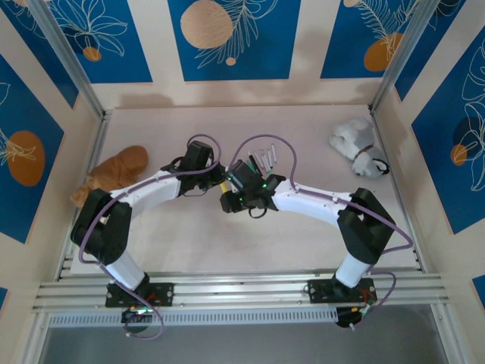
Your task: Open the pen caps
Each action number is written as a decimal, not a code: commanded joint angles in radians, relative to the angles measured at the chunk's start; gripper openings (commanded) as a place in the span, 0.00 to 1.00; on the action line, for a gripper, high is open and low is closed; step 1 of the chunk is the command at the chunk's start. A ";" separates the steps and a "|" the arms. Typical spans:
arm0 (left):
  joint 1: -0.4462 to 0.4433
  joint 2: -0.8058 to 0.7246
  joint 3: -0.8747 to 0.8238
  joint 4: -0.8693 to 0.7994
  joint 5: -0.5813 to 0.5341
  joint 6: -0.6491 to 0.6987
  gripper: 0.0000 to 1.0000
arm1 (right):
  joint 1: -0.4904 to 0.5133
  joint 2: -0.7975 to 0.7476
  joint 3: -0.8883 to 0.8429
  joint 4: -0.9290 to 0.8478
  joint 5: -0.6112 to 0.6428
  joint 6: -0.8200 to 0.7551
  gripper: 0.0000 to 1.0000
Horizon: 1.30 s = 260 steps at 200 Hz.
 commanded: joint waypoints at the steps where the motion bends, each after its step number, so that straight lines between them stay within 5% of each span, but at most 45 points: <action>1: -0.011 -0.027 -0.016 0.035 0.029 -0.006 0.00 | -0.006 0.011 0.016 0.016 -0.022 0.003 0.47; 38: -0.014 -0.044 -0.017 0.034 0.030 -0.006 0.00 | -0.010 0.078 0.065 0.007 -0.018 -0.004 0.43; 46: -0.014 -0.046 -0.017 0.034 0.031 -0.003 0.00 | -0.011 0.088 0.077 -0.003 -0.009 -0.002 0.30; 56: -0.015 -0.046 -0.013 0.023 0.022 0.006 0.00 | -0.009 0.091 0.080 -0.006 0.001 0.004 0.00; 92: 0.004 -0.047 0.014 -0.028 -0.043 0.042 0.00 | 0.022 0.025 0.005 -0.045 -0.018 0.026 0.00; 145: 0.068 0.009 0.121 -0.081 -0.140 0.082 0.00 | 0.198 -0.299 -0.275 -0.103 -0.026 0.206 0.00; 172: 0.058 0.036 0.144 -0.067 -0.113 0.075 0.00 | 0.134 -0.372 -0.279 -0.097 0.013 0.192 0.00; 212: 0.065 -0.008 0.080 -0.127 -0.129 0.117 0.00 | -0.058 -0.140 -0.117 -0.053 -0.043 0.053 0.00; 260: 0.136 -0.082 -0.020 -0.173 -0.099 0.157 0.00 | -0.159 0.230 0.230 -0.156 -0.036 -0.031 0.00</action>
